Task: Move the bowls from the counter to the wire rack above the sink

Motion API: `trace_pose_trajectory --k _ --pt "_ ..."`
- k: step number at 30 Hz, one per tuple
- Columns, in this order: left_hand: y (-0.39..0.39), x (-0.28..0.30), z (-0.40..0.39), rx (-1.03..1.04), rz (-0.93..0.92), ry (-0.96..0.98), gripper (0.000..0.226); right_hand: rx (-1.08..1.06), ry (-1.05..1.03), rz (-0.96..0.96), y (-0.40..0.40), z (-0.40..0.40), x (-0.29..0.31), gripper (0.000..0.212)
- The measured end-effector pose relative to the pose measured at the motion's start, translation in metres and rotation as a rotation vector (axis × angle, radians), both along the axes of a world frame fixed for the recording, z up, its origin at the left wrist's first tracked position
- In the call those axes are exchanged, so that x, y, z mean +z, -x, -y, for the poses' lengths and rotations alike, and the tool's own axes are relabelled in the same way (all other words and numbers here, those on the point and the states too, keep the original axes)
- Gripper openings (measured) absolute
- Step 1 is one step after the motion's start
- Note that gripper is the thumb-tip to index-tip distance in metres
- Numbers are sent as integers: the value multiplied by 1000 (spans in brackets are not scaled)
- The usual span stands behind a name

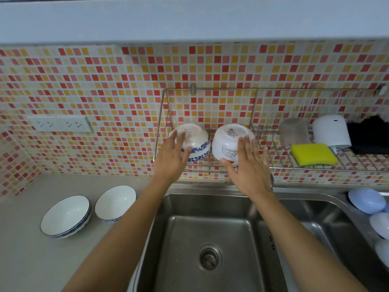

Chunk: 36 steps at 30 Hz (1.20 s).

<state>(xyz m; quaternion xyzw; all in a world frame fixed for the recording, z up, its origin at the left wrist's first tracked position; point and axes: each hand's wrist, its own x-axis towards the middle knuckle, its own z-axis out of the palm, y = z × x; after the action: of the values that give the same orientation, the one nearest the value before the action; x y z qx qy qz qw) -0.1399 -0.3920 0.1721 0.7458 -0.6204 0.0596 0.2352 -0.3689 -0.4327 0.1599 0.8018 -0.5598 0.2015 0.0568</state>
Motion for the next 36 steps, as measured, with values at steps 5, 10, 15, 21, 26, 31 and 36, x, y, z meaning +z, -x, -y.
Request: trace_pose_trajectory --k 5,10,15,21,26,31,36 --pt "-10 -42 -55 -76 129 64 60 61 37 144 -17 -40 -19 75" --pt "-56 -77 -119 -33 -121 88 60 268 -115 554 -95 -113 -48 58" --pt "-140 -111 -151 256 -392 -35 53 403 -389 542 -187 -150 -84 53" --pt "-210 -148 -158 555 -610 -226 43 260 -707 494 -270 -145 -119 62" --pt "-237 -166 -146 485 -707 -377 46 101 -866 486 -316 -125 -144 67" --pt "-246 -174 -132 449 -880 -408 53 -53 -1038 529 -347 -108 -159 69" --pt "-254 -184 -122 510 -1050 -467 45 -217 -1165 611 -364 -98 -179 56"
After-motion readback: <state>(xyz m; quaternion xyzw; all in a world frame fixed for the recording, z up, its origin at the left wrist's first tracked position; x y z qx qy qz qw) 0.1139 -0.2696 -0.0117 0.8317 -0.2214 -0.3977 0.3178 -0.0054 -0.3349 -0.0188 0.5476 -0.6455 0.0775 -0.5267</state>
